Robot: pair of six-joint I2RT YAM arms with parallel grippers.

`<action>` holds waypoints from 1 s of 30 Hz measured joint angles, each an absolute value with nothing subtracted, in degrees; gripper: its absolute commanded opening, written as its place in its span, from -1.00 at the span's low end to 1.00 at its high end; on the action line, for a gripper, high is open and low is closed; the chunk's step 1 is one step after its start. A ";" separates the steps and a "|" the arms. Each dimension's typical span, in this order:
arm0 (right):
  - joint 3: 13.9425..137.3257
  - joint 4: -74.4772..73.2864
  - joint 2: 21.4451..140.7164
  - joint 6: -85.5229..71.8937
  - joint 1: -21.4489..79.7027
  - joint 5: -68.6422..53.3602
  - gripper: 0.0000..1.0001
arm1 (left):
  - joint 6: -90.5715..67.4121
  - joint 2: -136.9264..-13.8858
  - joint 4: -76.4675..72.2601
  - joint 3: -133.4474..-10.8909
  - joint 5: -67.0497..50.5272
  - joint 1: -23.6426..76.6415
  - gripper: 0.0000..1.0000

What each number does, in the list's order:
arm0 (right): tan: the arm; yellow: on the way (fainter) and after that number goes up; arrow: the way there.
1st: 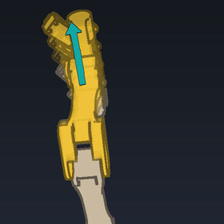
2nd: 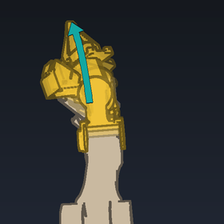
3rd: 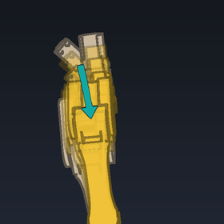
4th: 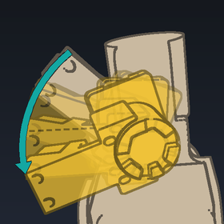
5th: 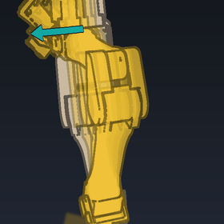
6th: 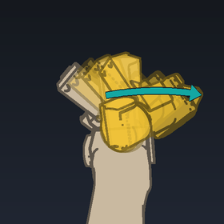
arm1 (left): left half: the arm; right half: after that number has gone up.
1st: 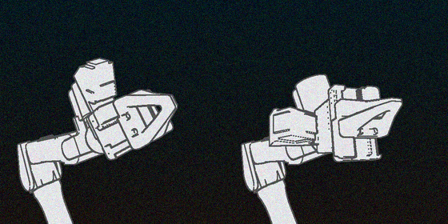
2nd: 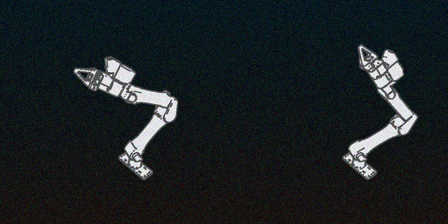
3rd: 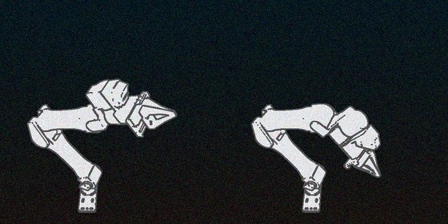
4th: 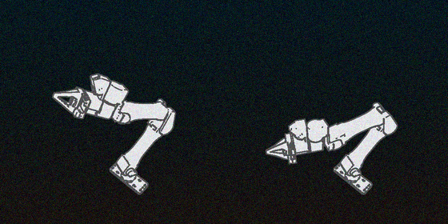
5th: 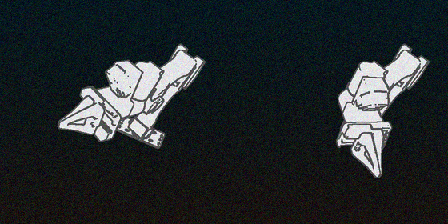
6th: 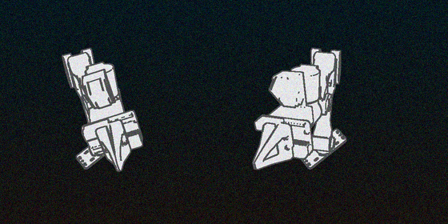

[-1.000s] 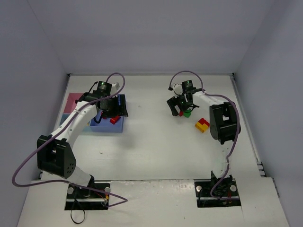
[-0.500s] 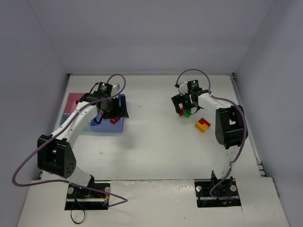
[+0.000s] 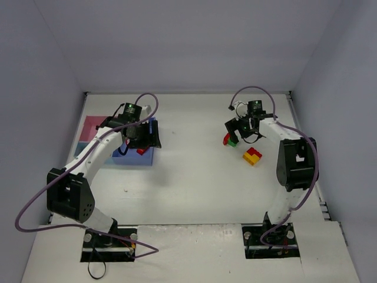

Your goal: Sort the legos into containers by color

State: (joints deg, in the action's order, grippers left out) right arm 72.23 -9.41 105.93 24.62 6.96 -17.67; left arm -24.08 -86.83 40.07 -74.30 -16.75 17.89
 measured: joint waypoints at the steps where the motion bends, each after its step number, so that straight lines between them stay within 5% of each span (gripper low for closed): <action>1: 72.23 -9.65 105.95 24.97 6.70 -18.04 0.79 | -24.08 -86.83 40.10 -74.30 -16.73 17.96 0.28; 19: 73.63 -10.35 112.92 27.33 7.97 -21.06 0.84 | -24.08 -85.60 40.49 -73.28 -16.43 18.04 0.28; 26: 74.06 -8.84 113.69 27.55 7.99 -20.86 0.51 | -24.08 -85.58 40.51 -73.28 -16.25 18.06 0.28; 30: 74.06 -7.64 113.91 27.51 8.16 -21.34 -0.10 | -24.08 -85.58 40.51 -73.28 -16.25 18.06 0.28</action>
